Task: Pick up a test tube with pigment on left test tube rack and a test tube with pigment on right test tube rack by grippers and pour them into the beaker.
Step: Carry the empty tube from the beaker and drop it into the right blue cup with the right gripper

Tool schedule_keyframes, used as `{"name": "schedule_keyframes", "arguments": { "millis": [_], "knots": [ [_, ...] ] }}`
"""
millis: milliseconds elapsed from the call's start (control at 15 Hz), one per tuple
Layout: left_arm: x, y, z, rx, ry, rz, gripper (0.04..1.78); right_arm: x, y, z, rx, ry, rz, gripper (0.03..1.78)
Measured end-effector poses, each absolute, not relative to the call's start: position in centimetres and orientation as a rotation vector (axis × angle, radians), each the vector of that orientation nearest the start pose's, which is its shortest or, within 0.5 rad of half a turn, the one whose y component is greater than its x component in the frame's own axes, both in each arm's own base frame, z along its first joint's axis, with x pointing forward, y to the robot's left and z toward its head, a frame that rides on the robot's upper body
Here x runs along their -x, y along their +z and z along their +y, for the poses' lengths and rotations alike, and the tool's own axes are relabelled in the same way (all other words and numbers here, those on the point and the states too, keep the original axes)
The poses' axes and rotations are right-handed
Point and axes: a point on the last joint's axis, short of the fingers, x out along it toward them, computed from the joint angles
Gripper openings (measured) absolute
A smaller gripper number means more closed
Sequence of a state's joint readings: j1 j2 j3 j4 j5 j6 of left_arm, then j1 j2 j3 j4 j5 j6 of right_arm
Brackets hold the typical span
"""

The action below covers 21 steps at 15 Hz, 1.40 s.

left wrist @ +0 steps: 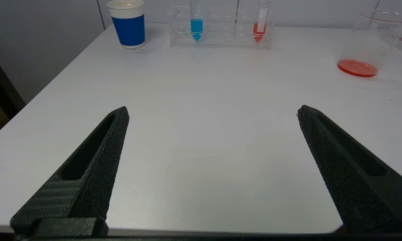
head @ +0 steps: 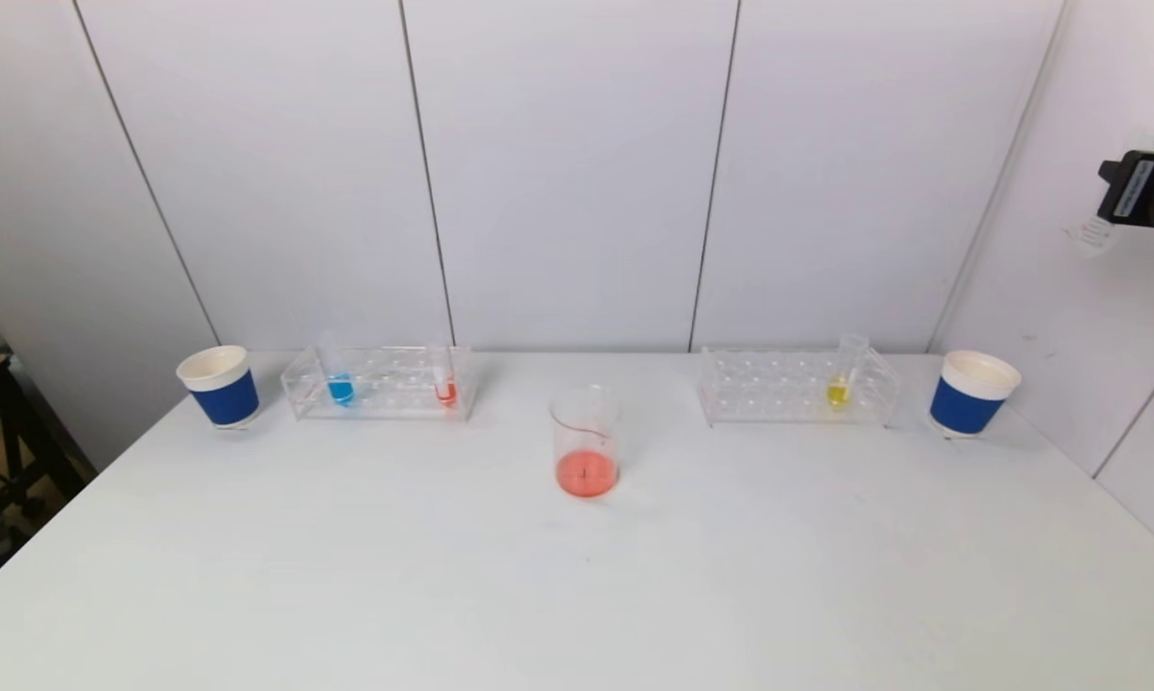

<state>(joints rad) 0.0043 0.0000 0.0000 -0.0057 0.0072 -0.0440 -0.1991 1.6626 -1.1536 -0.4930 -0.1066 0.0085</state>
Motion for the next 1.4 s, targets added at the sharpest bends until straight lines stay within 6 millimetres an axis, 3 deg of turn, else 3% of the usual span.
{"name": "schedule_keyframes", "arguments": {
  "millis": [400,800,1400],
  "knots": [
    [2.3,7.6,0.0,0.044,0.011,-0.006,1.76,-33.0,25.3,-7.6,-0.016,-0.328,0.086,0.47],
    [2.3,7.6,0.0,0.044,0.011,-0.006,1.76,-34.6,23.3,-8.5,-0.011,-0.334,0.005,0.47],
    [2.3,7.6,0.0,0.044,0.011,-0.006,1.76,-35.7,19.7,-8.8,-0.020,-0.337,0.102,0.47]
  ]
}}
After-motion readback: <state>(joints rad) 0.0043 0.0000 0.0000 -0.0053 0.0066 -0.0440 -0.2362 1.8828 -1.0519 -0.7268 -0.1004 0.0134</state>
